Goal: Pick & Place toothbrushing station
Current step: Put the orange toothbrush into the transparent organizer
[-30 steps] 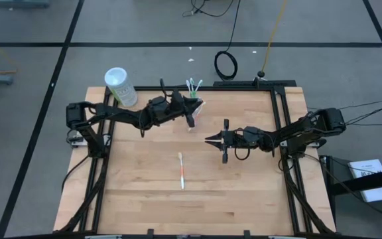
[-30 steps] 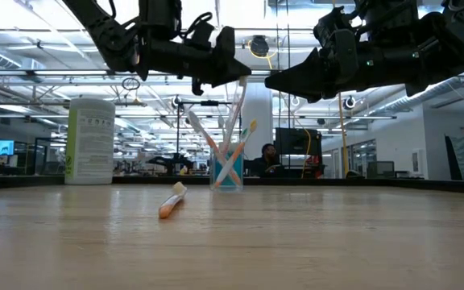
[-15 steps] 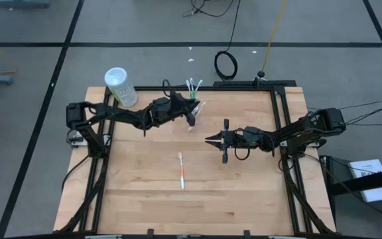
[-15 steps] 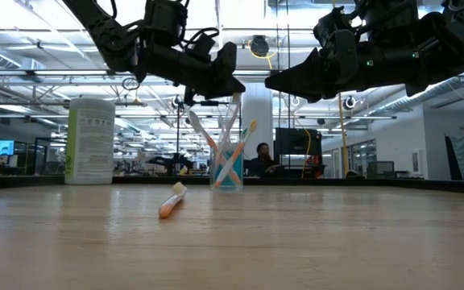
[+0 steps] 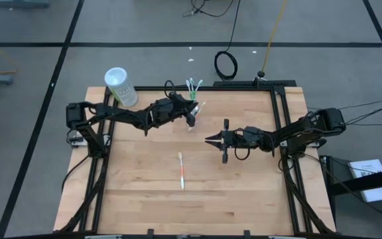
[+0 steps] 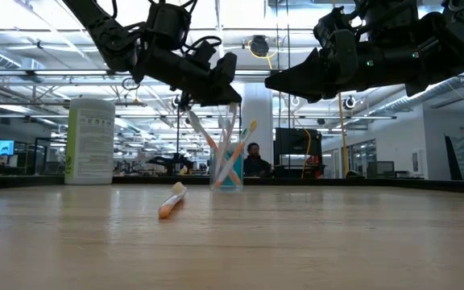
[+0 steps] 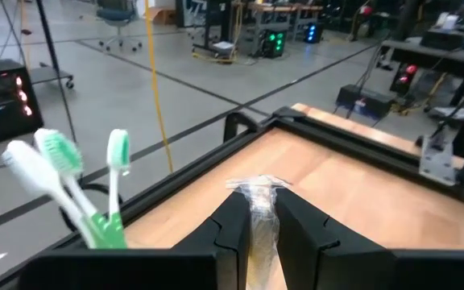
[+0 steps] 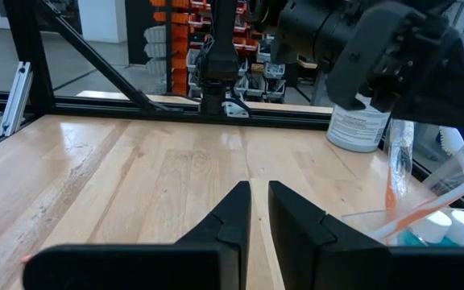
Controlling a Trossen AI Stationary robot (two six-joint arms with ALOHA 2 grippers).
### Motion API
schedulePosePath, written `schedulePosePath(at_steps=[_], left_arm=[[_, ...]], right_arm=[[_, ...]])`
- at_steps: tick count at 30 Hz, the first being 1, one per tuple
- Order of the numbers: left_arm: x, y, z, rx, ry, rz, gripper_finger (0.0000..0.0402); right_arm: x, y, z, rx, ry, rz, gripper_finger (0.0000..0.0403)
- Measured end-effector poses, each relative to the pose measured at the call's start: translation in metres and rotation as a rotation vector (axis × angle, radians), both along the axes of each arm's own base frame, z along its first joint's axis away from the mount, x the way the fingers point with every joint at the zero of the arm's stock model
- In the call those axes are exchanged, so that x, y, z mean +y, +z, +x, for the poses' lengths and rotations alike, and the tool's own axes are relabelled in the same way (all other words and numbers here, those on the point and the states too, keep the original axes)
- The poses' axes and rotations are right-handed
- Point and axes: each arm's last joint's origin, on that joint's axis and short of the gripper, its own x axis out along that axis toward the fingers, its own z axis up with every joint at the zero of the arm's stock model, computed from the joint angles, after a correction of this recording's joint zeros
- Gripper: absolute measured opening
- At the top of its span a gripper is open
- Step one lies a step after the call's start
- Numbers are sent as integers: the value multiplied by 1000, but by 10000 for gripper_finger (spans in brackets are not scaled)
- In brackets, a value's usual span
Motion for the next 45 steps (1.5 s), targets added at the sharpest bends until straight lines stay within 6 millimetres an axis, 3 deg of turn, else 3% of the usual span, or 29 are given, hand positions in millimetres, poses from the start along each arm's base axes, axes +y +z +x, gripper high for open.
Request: schedulePosePath(at_steps=[19,34,45], left_arm=[[0,-5,-1,61,6,-18,55],[-3,-2,0,31,-9,-8,214],[-35,22,-2,-1,-222,13,237]], right_arm=[[0,0,0,0,-1,0,41],[0,0,0,0,0,0,41],[0,0,0,0,-1,0,41]])
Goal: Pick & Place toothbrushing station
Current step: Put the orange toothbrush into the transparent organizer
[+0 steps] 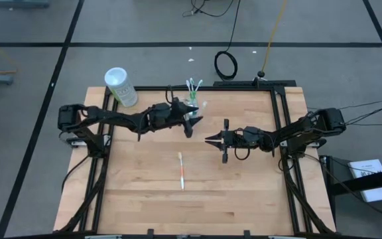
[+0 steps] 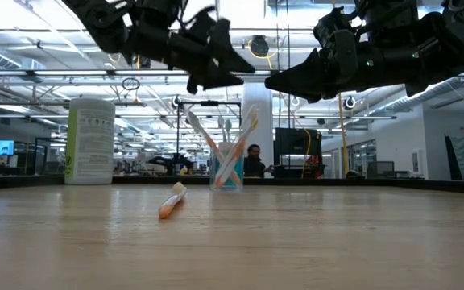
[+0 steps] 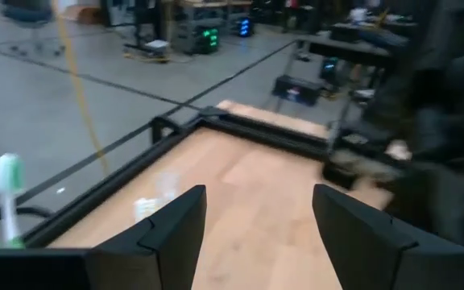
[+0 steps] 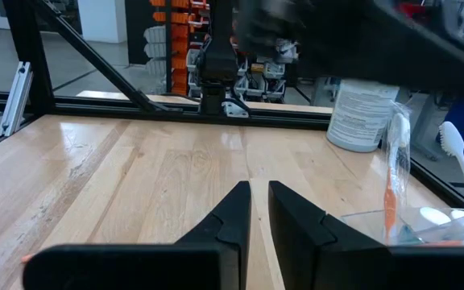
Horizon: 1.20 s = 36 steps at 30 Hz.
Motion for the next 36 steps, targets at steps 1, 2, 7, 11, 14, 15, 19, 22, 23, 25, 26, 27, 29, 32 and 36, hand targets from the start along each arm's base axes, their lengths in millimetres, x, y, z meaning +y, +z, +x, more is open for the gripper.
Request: schedulePosePath(at_steps=[1,2,7,11,14,15,19,22,23,25,26,27,29,32,36], left_arm=[[-5,3,-1,-2,-17,1,237],[-9,6,-2,1,-39,0,237],[-31,10,-6,52,-139,-16,237],[-47,8,-7,84,-251,-86,237],[-60,3,-7,110,-360,-185,237],[-64,2,-7,126,-388,-197,237],[-77,-10,-11,257,-454,-237,237],[-87,-20,-17,374,-421,-315,237],[-90,-24,-20,417,-385,-352,237],[-95,-31,-25,488,-297,-428,237],[-97,-33,-27,509,-260,-460,237],[-99,-35,-28,526,-228,-480,237],[-102,-38,-32,558,-173,-502,237],[-105,-42,-36,589,-73,-510,237],[-103,-46,-41,603,48,-550,237]], right_arm=[[0,0,0,0,0,0,41],[0,0,0,0,0,0,41],[0,0,0,0,0,0,41],[-1,0,0,0,-3,0,41],[-1,0,0,0,-4,0,41],[-1,0,0,0,-3,0,41],[-1,0,0,0,-2,1,41],[-1,0,0,0,-2,1,41],[-1,0,0,0,-2,1,41],[-1,0,0,0,-2,1,41],[-1,0,0,0,-2,1,41],[-1,0,0,0,-2,0,41],[-1,0,0,0,-2,1,41],[-1,0,0,0,-2,1,41],[-1,0,0,0,-2,1,41]])
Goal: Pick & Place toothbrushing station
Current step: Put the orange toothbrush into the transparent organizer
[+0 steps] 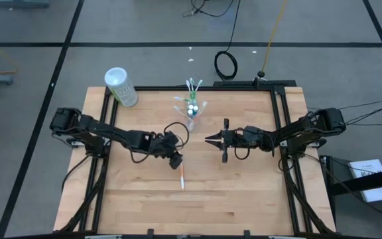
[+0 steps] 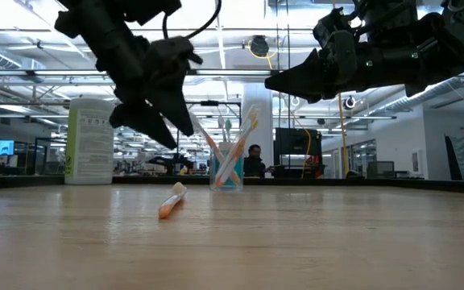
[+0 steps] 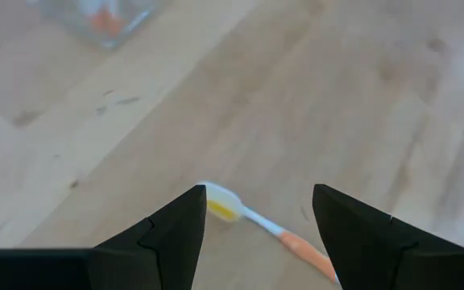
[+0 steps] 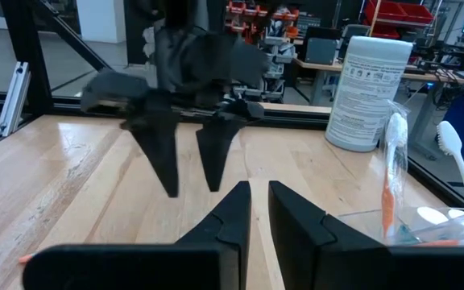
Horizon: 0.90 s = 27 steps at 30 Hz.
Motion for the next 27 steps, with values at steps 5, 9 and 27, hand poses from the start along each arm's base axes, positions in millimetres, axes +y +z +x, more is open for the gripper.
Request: schedulePosePath(at_steps=[5,9,27], left_arm=[[0,-16,1,76,75,-18,237],[-1,-31,4,130,78,-63,237],[1,-43,11,123,144,-112,236]], right_arm=[[0,0,0,-3,0,6,41],[0,1,0,-8,0,7,41],[0,1,0,-8,0,7,41]])
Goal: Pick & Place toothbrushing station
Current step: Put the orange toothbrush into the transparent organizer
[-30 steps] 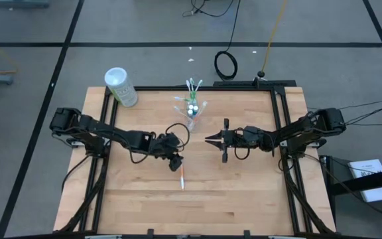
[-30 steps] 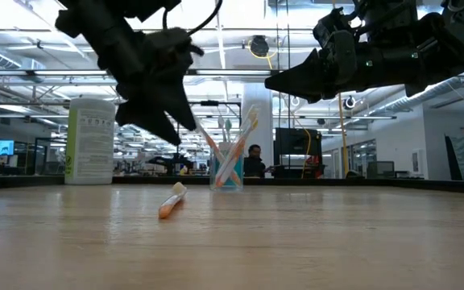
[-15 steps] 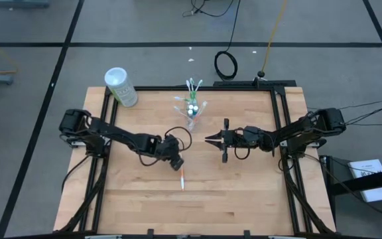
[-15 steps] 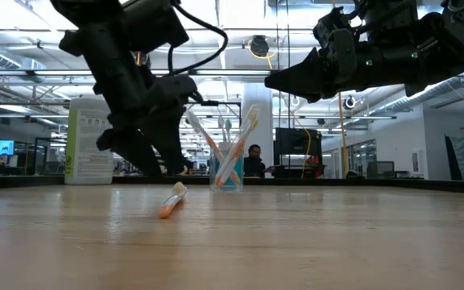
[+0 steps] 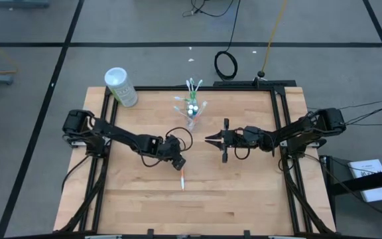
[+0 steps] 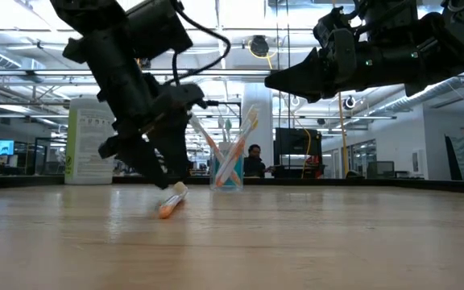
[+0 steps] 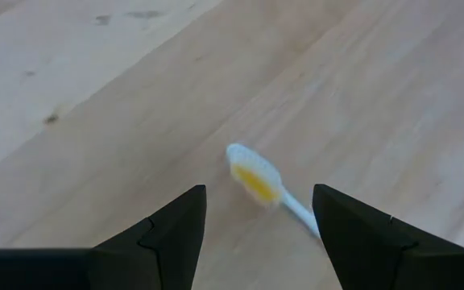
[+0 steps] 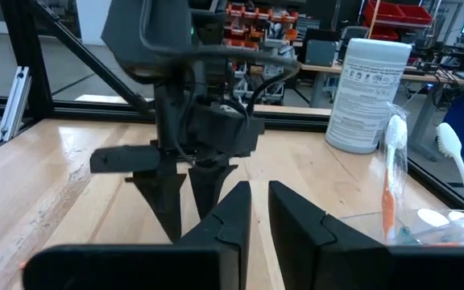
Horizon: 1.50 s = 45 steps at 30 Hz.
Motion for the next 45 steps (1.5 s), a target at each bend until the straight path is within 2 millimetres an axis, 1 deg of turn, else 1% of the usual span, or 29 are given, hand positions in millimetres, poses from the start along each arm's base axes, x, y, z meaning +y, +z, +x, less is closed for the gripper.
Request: schedulePosePath(at_steps=[4,8,21,24,30,33,39,42,45], left_arm=[[0,-10,3,29,3,-3,236],[-1,-15,8,10,8,-14,236],[-1,-17,10,-1,24,-17,233],[-1,-18,10,4,26,-13,212],[3,-19,10,11,33,-5,136],[6,-19,10,13,25,0,105],[12,-16,10,9,-27,22,63],[16,-8,10,-17,-57,56,47],[18,4,11,-76,-96,96,34]], right_arm=[[0,0,0,-3,0,0,41],[0,0,0,-4,0,0,41],[0,1,0,-9,0,0,41],[0,1,0,-9,0,0,41],[0,1,0,-9,0,0,41],[0,1,0,-9,0,0,41],[0,1,0,-8,0,0,41],[0,0,0,-5,1,0,41],[0,0,0,4,0,0,41]])
